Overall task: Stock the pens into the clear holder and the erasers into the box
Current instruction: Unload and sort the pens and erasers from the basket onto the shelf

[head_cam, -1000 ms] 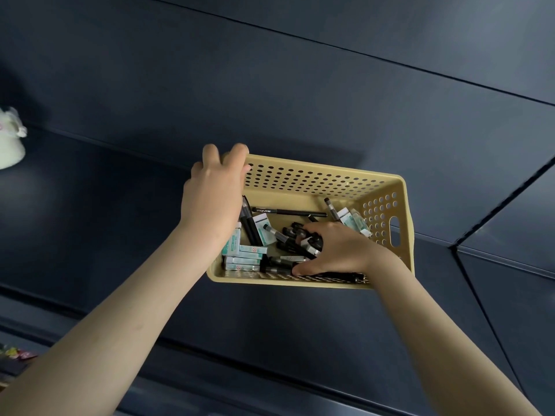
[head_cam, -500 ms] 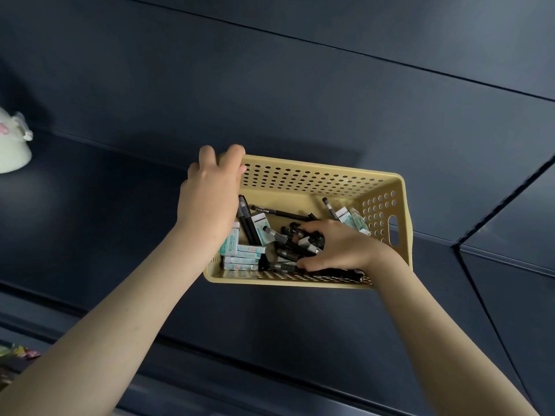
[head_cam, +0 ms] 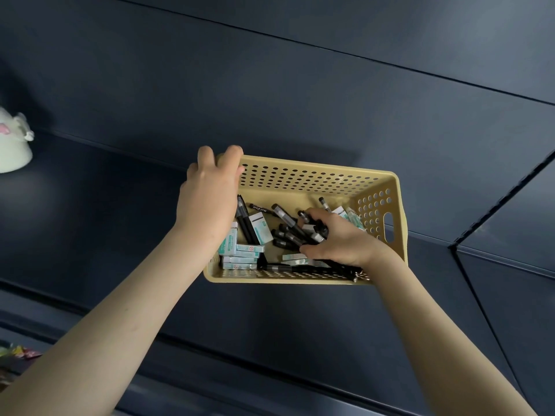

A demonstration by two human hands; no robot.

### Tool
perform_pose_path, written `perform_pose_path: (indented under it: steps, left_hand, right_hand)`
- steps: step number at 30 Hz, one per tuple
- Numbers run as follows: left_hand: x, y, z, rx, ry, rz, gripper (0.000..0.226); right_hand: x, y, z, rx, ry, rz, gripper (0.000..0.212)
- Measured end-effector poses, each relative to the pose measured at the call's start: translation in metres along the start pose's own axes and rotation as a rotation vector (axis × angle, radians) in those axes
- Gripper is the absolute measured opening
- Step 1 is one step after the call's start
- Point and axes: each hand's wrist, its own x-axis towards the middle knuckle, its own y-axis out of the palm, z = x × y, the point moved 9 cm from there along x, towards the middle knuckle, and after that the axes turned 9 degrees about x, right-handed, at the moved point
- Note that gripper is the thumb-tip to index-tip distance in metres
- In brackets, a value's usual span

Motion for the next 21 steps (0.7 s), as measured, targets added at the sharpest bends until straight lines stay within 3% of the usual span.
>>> perform_pose_path:
  steps: [5, 21]
  left_hand:
    - [0.003, 0.002, 0.001, -0.005, 0.003, 0.003, 0.028]
    - [0.024, 0.026, 0.006, -0.039, 0.032, 0.107, 0.024]
  right_hand:
    - [0.007, -0.019, 0.000, 0.162, -0.115, -0.142, 0.032]
    - [0.026, -0.033, 0.010, 0.501, -0.116, -0.264, 0.045]
